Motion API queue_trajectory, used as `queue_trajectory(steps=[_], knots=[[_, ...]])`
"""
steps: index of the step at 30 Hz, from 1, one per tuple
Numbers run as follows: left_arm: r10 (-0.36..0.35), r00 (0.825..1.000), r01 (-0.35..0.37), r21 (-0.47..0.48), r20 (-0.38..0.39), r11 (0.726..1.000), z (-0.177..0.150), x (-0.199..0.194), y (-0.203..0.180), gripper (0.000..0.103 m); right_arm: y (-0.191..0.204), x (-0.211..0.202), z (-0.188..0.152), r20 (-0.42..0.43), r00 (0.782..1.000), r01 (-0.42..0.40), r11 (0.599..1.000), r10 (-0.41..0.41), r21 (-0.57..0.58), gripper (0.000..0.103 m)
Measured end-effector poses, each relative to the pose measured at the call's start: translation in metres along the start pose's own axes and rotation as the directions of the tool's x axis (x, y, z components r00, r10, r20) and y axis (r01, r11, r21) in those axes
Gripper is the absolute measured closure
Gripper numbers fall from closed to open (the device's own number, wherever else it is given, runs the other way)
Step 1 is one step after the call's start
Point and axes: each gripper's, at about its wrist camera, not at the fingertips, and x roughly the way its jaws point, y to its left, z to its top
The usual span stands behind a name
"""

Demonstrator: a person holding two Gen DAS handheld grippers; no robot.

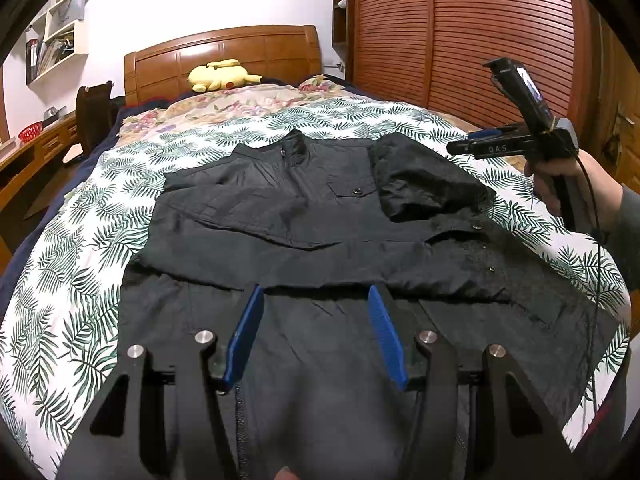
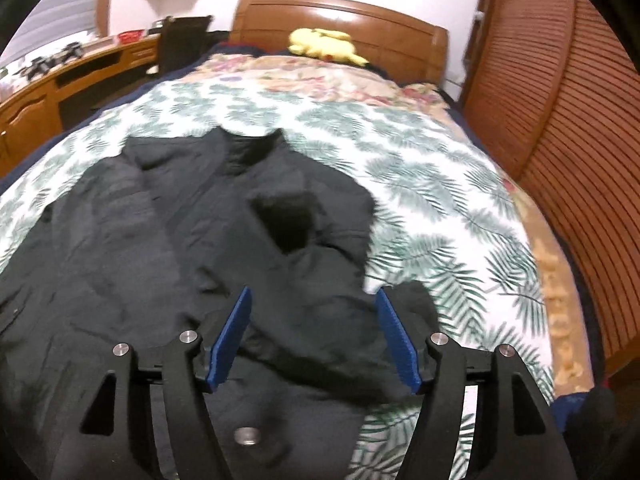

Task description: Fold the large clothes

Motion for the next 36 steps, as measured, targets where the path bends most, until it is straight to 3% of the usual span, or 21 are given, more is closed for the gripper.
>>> queue_trajectory(steps=[7,13,19,30,32,34,36], knots=[[-0.001,1.000,0.001,0.002,0.001,1.000,-0.001,0.000,0.000,0.049,-0.047,0.028,-0.021,-0.090,0.993,0.079,0.993,-0.070,0.092,0.034],[0.000,1.000,0.000,0.003,-0.005,1.000,-0.001,0.001,0.000,0.049,-0.084,0.060,-0.051,-0.191,0.973,0.159,0.975,-0.128,0.154,0.034],[0.005,1.000,-0.004,0.010,-0.009,1.000,-0.002,0.002,-0.002,0.049,-0.106,0.086,-0.081,-0.291,0.952,0.166,0.959,-0.096,0.228,0.033],[0.003,1.000,-0.003,0.007,-0.008,1.000,-0.002,0.003,-0.002,0.049,-0.098,0.082,-0.090,-0.263,0.959,0.166,0.959,-0.103,0.230,0.034],[0.004,1.000,-0.004,0.007,-0.011,1.000,-0.002,0.003,-0.002,0.049,-0.096,0.081,-0.090,-0.260,0.961,0.155,0.962,-0.095,0.223,0.042],[0.002,1.000,-0.002,0.007,-0.010,1.000,-0.001,0.002,-0.002,0.049,-0.093,0.079,-0.090,-0.259,0.962,0.147,0.967,-0.090,0.209,0.058],[0.002,1.000,-0.002,0.008,-0.009,1.000,-0.001,0.002,-0.002,0.049,-0.089,0.072,-0.089,-0.257,0.964,0.128,0.973,-0.075,0.193,0.084]])
